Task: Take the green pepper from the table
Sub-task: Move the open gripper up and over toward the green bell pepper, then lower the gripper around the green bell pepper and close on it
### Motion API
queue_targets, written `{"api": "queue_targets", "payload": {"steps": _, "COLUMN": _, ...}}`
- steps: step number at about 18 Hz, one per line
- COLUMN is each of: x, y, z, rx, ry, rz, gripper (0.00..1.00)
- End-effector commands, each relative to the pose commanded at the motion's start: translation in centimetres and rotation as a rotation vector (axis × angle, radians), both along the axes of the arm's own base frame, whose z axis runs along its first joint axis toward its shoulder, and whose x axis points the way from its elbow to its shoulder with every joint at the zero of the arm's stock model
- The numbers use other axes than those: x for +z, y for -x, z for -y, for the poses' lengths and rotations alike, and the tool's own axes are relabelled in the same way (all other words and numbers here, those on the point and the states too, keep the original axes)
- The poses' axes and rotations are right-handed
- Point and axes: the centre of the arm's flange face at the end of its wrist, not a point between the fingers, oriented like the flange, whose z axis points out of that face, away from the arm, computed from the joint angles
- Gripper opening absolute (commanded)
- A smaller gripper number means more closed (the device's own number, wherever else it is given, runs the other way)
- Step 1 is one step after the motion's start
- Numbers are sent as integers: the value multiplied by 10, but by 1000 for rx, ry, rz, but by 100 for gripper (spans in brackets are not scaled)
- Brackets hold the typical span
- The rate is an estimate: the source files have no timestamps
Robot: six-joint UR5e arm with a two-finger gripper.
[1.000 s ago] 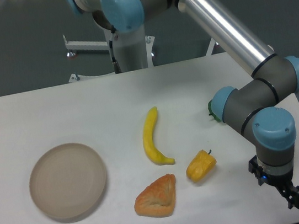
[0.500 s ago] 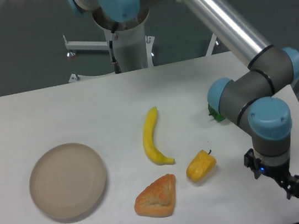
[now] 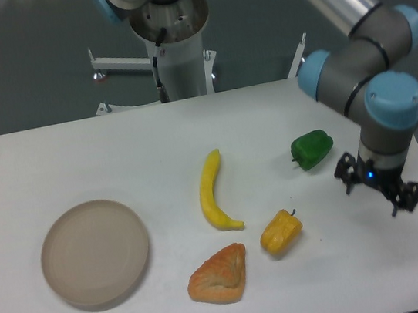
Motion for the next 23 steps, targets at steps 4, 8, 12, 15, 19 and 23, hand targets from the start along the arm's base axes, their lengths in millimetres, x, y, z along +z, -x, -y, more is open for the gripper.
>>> {"api": "queue_targets", "payload": {"steps": 4, "x": -9, "y": -10, "z": 33, "rx": -72, "ry": 44, "rz": 52, "gripper": 100}}
{"api": "queue_targets", "payload": {"steps": 8, "x": -22, "y": -22, "z": 62, "rx": -83, "ry": 70, "rz": 93, "gripper": 100}}
{"api": "queue_targets", "payload": {"steps": 12, "x": -37, "y": -36, "z": 70, "rx": -83, "ry": 78, "rz": 122, "gripper": 100}}
{"api": "queue_targets", "payload": {"steps": 15, "x": -41, "y": -37, "z": 74, "rx": -80, "ry": 81, "rz": 129, "gripper": 100}}
{"api": "queue_targets", "payload": {"steps": 19, "x": -43, "y": -41, "z": 75, "rx": -83, "ry": 82, "rz": 134, "gripper": 100}}
{"api": "queue_targets", "payload": {"steps": 23, "x": -56, "y": -48, "z": 77, "rx": -85, "ry": 75, "rz": 122, "gripper": 100}}
